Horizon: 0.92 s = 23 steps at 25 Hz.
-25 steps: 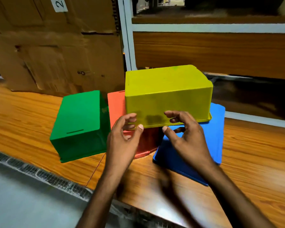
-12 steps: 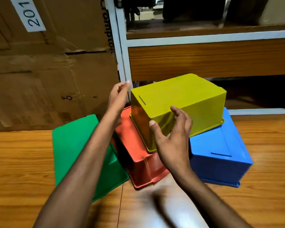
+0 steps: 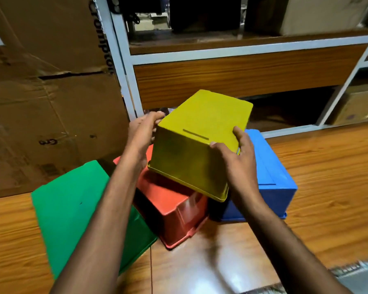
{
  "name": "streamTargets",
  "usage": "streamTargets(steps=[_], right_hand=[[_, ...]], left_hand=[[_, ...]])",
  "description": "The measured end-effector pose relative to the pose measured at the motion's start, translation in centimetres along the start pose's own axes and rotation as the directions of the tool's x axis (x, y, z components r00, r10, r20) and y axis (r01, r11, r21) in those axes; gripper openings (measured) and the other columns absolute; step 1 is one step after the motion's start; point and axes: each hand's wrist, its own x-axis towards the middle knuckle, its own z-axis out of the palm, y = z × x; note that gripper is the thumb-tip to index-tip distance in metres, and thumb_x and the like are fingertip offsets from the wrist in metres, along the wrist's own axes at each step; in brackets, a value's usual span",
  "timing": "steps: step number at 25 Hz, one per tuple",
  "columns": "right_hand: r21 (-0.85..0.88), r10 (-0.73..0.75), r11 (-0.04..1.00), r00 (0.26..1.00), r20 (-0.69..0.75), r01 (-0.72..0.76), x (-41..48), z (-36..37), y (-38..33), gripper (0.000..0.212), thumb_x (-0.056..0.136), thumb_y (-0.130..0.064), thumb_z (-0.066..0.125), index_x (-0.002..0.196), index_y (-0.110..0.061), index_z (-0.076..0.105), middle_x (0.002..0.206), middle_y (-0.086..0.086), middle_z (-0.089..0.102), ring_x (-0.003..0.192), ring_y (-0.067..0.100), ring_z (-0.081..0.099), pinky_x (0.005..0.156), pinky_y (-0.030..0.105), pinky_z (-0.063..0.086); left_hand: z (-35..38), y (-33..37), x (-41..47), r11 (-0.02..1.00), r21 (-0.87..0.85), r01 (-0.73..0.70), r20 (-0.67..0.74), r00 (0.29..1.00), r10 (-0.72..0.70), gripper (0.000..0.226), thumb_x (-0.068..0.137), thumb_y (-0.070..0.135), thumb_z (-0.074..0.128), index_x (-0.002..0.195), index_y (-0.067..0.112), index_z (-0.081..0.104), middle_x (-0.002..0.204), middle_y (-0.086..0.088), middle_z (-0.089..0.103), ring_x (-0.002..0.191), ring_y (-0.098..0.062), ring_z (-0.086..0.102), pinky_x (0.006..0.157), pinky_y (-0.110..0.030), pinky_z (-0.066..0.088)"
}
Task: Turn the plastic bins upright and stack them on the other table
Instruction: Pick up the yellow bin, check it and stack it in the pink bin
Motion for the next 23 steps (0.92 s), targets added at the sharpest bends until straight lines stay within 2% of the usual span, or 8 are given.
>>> streamTargets(steps=[4,7,8,10,12,15,19,23], right_hand=[[0.049,0.042,0.998,0.997,0.070,-0.045,2.8,-5.6,0.1,0.091,0.061,-0.039,0.077,0.147,-0.025,0.050,0.140,-0.004,0.062,0.125,0.014,0.060,0.110,0.042,0.048],[0.071,0.012,0.997,0.991,0.132,-0.022,3.3,-8.2,0.4,0.084,0.075,-0.022,0.083,0.149,-0.019,0.044,0.136,-0.006,0.060,0.111,-0.002,0.060,0.094,0.018,0.048],[0.084,0.010,0.996,0.990,0.141,-0.022,3.4,-8.7,0.9,0.085,0.078,-0.021,0.083,0.151,-0.019,0.040,0.139,-0.006,0.056,0.116,-0.003,0.058,0.096,0.015,0.046],[0.071,0.032,0.997,0.986,0.167,-0.044,3.0,-9.6,2.1,0.094,0.073,-0.043,0.083,0.153,-0.025,0.036,0.147,-0.006,0.050,0.134,0.005,0.050,0.112,0.025,0.040],[0.069,0.074,0.994,0.981,0.177,-0.087,2.5,-10.2,3.4,0.092,0.071,-0.062,0.082,0.148,-0.029,0.044,0.147,-0.006,0.054,0.138,0.012,0.051,0.118,0.037,0.040],[0.074,0.062,0.994,0.968,0.244,-0.083,1.4,-11.1,3.1,0.059,0.087,-0.046,0.074,0.140,-0.028,0.055,0.132,-0.010,0.067,0.125,0.008,0.062,0.109,0.035,0.050],[0.082,-0.097,0.994,0.936,0.338,0.073,1.2,-13.2,1.7,0.078,0.078,-0.035,0.086,0.147,-0.032,0.049,0.142,-0.011,0.062,0.132,0.008,0.058,0.104,0.036,0.055],[0.121,-0.251,0.968,0.892,0.377,0.221,2.4,-16.0,-0.3,0.086,0.072,-0.023,0.082,0.148,-0.024,0.042,0.151,-0.003,0.056,0.140,0.018,0.052,0.108,0.051,0.049]], left_hand=[[1.9,-0.4,-3.7,0.996,0.090,0.013,0.150,0.988,-0.026,0.014,0.093,0.013,0.064,0.096,0.016,0.078,0.077,0.001,0.067,0.069,-0.009,0.058,0.069,-0.024,0.054],[3.1,-2.0,-5.2,0.989,0.144,0.034,0.186,0.981,-0.061,0.019,0.096,0.015,0.064,0.110,0.020,0.076,0.091,0.003,0.072,0.082,-0.010,0.063,0.086,-0.034,0.055],[3.3,-2.4,-5.5,0.990,0.139,0.035,0.188,0.980,-0.061,0.021,0.098,0.019,0.064,0.116,0.023,0.074,0.095,0.007,0.073,0.086,-0.007,0.065,0.087,-0.034,0.054],[4.0,-3.0,-6.3,0.994,0.096,0.051,0.196,0.978,-0.069,0.022,0.101,0.028,0.062,0.121,0.028,0.069,0.104,0.015,0.072,0.095,0.000,0.065,0.081,-0.028,0.053],[4.5,-3.4,-7.2,0.994,0.074,0.076,0.221,0.971,-0.090,0.020,0.101,0.036,0.060,0.120,0.034,0.066,0.107,0.023,0.069,0.098,0.007,0.063,0.074,-0.026,0.048],[5.4,-3.4,-8.3,0.996,0.063,0.067,0.231,0.970,-0.080,0.024,0.101,0.039,0.059,0.124,0.036,0.065,0.106,0.025,0.071,0.096,0.009,0.067,0.070,-0.023,0.049],[5.8,-2.0,-9.0,0.999,0.022,-0.033,0.173,0.984,0.028,0.028,0.102,0.041,0.056,0.128,0.033,0.065,0.100,0.027,0.074,0.085,0.014,0.070,0.063,-0.015,0.054],[5.5,0.1,-9.2,0.981,-0.027,-0.192,0.116,0.974,0.193,0.032,0.099,0.045,0.059,0.127,0.031,0.060,0.107,0.026,0.072,0.095,0.011,0.067,0.077,-0.011,0.051]])
